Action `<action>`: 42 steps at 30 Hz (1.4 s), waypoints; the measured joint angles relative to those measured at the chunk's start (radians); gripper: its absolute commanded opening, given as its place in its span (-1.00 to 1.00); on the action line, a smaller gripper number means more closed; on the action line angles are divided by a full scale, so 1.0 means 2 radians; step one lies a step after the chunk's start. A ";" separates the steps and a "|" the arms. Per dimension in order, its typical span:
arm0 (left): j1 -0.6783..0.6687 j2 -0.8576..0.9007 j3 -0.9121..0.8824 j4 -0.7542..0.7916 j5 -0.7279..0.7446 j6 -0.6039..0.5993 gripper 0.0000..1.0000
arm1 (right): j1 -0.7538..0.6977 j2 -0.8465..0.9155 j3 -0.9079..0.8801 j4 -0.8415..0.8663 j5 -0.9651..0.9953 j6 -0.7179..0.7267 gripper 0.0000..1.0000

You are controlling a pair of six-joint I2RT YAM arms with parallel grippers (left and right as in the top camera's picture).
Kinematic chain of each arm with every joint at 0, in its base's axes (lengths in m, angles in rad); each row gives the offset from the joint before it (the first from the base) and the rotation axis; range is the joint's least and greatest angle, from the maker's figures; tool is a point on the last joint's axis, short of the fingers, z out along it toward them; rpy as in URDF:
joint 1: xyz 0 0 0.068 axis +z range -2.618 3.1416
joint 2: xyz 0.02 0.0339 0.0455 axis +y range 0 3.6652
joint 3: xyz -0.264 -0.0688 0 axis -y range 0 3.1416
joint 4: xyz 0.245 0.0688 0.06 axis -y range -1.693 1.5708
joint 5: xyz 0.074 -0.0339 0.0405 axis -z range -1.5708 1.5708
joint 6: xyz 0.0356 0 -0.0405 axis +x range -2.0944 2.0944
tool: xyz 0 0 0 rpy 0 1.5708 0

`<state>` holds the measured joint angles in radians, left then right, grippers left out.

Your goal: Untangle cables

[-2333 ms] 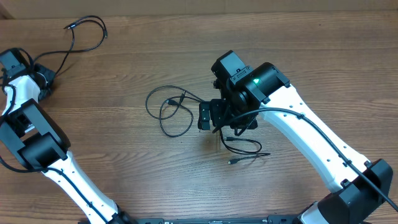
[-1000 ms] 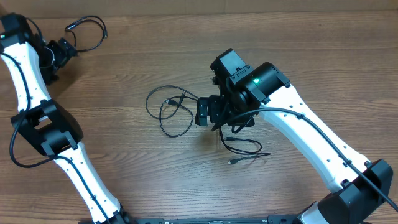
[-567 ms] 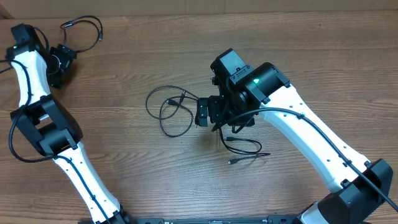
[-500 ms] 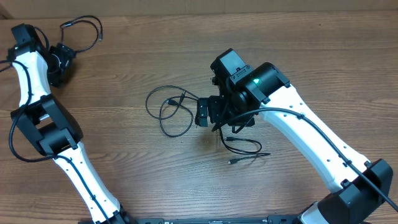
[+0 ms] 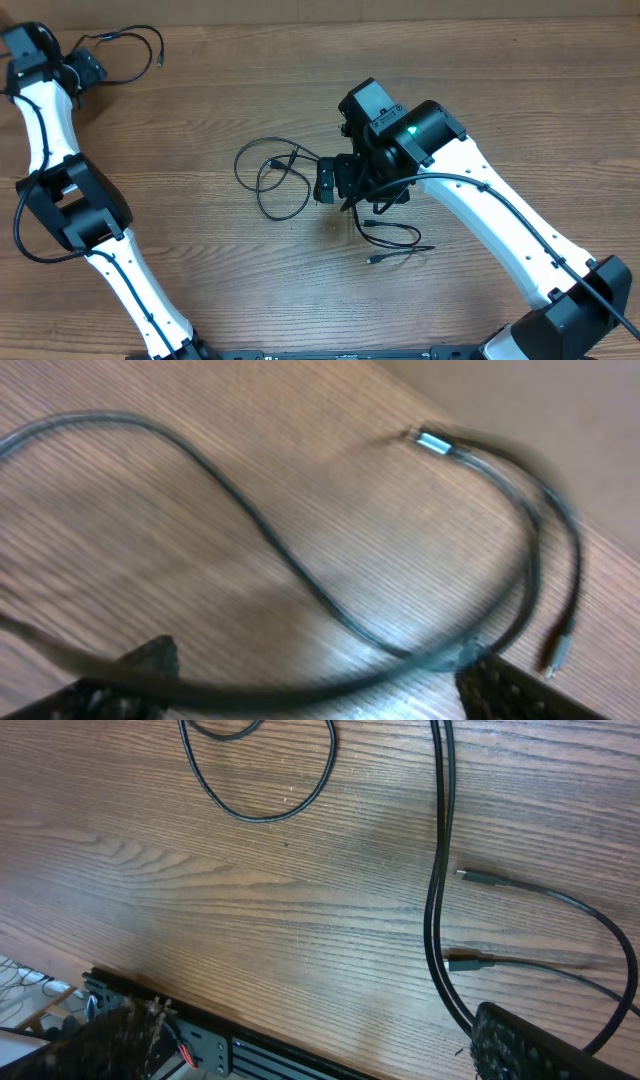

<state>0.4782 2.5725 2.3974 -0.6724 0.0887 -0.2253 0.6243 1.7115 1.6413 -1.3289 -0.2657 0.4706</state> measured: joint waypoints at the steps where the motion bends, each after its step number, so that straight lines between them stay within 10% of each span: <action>1: 0.000 0.000 0.010 -0.008 0.001 0.001 0.85 | 0.000 0.000 0.000 0.000 0.000 0.000 1.00; 8: 0.000 0.000 0.038 -0.138 -0.003 0.054 0.83 | 0.000 0.000 0.000 0.001 0.000 0.000 1.00; 12: 0.000 0.000 0.038 -0.209 -0.027 0.074 0.30 | 0.000 0.000 0.000 0.001 0.000 0.000 1.00; 20: 0.003 0.000 0.038 -0.282 -0.098 0.002 0.38 | 0.000 0.000 0.000 -0.001 0.002 0.000 1.00; 23: 0.009 0.000 0.038 -0.288 -0.105 -0.041 0.28 | 0.000 0.000 0.000 -0.003 0.002 0.000 1.00; 31: 0.038 0.000 0.038 -0.246 -0.113 -0.088 -0.89 | 0.000 0.000 0.000 -0.004 0.005 0.000 1.00; 42: 0.045 0.046 0.038 -0.159 -0.047 -0.090 -0.92 | 0.000 0.000 0.000 -0.013 0.009 0.000 1.00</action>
<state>0.5690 2.6637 2.4741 -0.9913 -0.0044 -0.4053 0.6243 1.7115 1.6413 -1.3556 -0.2485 0.4709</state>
